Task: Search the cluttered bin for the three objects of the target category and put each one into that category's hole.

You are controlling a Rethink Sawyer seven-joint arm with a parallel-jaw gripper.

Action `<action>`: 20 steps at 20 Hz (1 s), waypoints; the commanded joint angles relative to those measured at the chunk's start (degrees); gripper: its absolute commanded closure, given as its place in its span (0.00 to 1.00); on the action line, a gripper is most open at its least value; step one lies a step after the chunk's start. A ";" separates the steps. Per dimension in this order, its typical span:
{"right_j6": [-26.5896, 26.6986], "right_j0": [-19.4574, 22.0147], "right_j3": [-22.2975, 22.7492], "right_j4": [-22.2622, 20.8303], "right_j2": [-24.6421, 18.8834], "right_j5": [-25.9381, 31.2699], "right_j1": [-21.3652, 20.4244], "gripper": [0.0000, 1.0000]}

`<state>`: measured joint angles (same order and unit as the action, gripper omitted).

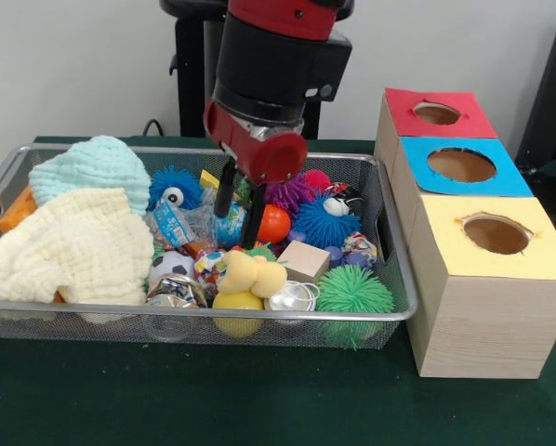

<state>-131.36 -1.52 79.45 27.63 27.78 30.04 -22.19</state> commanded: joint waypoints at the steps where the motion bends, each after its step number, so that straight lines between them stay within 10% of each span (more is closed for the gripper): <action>1: -12.62 2.34 -3.53 2.26 -4.97 0.15 7.58 0.00; 20: -11.94 2.07 -6.15 1.89 -4.46 0.83 9.56 0.00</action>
<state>-131.36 0.69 75.32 27.73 27.76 30.04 -14.41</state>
